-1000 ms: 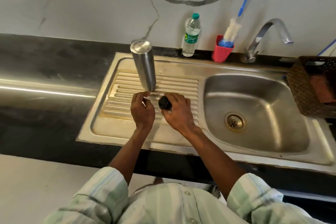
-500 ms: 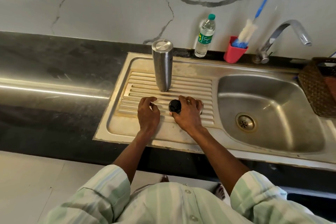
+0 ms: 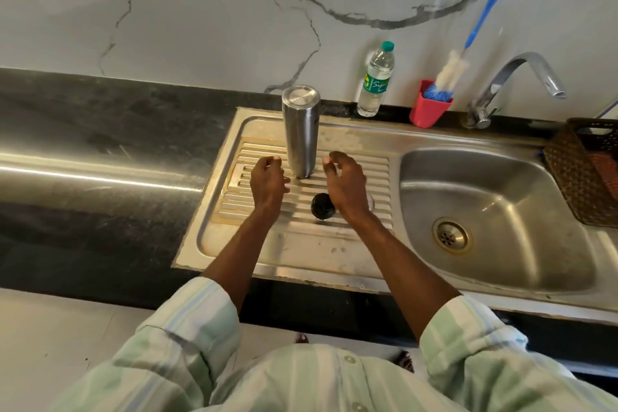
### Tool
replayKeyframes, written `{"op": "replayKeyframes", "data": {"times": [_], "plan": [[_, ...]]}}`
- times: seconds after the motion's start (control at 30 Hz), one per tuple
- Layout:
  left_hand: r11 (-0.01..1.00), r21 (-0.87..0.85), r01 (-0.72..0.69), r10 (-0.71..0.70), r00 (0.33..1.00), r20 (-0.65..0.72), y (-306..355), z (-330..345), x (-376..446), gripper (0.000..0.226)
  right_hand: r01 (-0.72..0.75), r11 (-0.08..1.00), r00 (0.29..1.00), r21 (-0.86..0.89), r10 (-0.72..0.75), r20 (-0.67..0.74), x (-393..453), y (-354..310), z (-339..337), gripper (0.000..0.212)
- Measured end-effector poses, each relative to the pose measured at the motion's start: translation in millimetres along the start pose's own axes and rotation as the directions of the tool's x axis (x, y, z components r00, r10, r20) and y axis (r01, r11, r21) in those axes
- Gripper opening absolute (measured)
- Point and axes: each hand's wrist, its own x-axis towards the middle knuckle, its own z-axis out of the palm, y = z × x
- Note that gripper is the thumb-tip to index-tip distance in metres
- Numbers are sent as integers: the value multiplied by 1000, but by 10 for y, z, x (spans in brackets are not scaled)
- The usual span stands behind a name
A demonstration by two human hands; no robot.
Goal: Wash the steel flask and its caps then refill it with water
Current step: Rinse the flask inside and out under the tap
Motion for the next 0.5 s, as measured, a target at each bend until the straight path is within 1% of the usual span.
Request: {"op": "replayKeyframes", "data": {"times": [0.03,0.07,0.1,0.17,0.2,0.27,0.3,0.33,0.4,0.5], "plan": [[987,-58,152,-149,988,50,145,7,42,31,-103,984,992,144,90,91,94,-101,-24,47],[955,-88,284,-273,954,121,286,-7,70,38,-213,942,968,259,168,186,188,-198,-49,52],[919,-94,382,-359,912,198,398,-24,98,45,-316,884,935,344,230,269,282,-267,-64,56],[863,-106,494,-434,832,347,544,-68,173,57,-451,771,877,450,289,383,428,-372,-96,62],[841,-112,530,-447,795,410,596,-80,200,63,-478,748,860,460,292,418,475,-395,-101,63],[815,-86,574,-467,736,490,672,-68,248,70,-485,747,847,455,271,458,510,-457,-126,61],[810,-68,582,-476,722,502,707,-49,255,70,-483,747,844,457,259,469,504,-478,-149,59],[809,-65,584,-478,720,503,733,-27,250,70,-482,742,843,466,249,476,489,-493,-174,57],[816,-90,572,-462,737,494,746,24,235,66,-489,703,845,516,236,480,475,-476,-212,55],[835,-132,534,-409,764,499,754,96,151,54,-466,613,874,638,206,440,415,-449,-330,49]]}}
